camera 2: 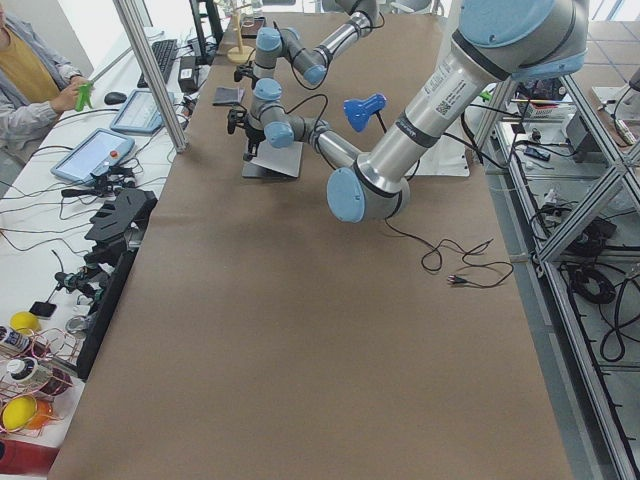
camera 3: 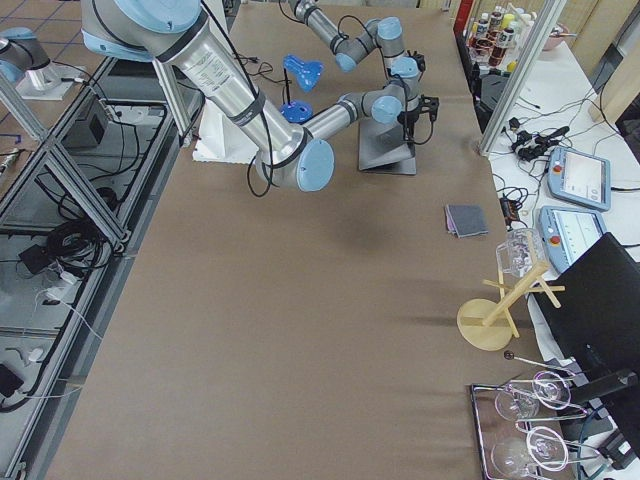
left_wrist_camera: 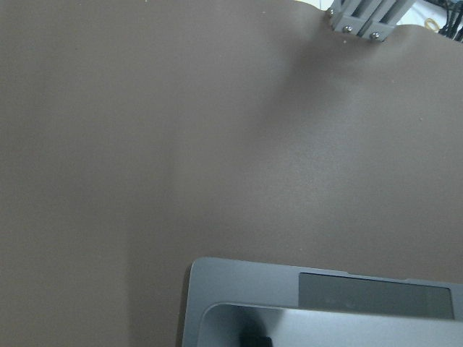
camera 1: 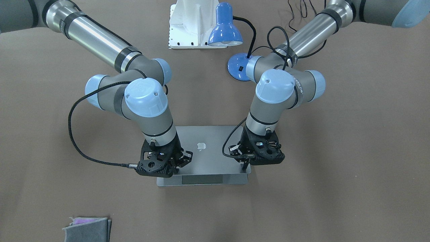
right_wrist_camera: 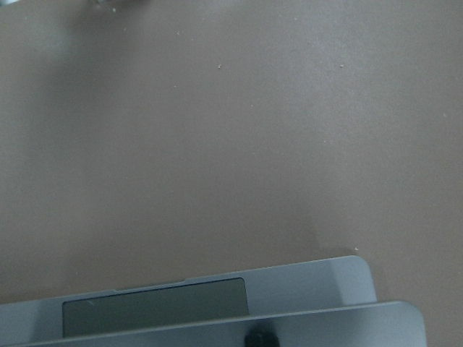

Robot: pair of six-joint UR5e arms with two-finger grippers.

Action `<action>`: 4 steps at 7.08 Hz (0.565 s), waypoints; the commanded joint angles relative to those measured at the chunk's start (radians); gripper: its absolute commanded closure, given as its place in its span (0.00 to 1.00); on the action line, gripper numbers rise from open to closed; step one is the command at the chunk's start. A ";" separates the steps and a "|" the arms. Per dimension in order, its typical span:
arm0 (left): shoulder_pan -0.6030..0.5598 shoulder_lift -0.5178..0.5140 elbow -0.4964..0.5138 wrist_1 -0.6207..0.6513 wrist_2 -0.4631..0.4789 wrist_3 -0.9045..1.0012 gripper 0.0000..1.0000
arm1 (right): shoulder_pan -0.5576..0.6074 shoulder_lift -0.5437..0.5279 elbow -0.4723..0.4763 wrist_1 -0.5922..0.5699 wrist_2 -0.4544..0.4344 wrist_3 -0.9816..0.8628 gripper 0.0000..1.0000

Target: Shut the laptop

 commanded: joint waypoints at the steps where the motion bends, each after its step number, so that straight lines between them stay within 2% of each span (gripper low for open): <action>1: 0.003 -0.048 0.102 -0.014 -0.001 0.035 1.00 | -0.001 0.027 -0.110 0.057 0.035 0.001 1.00; 4: 0.019 -0.053 0.140 -0.014 -0.007 0.065 1.00 | -0.002 0.033 -0.157 0.090 0.081 0.000 1.00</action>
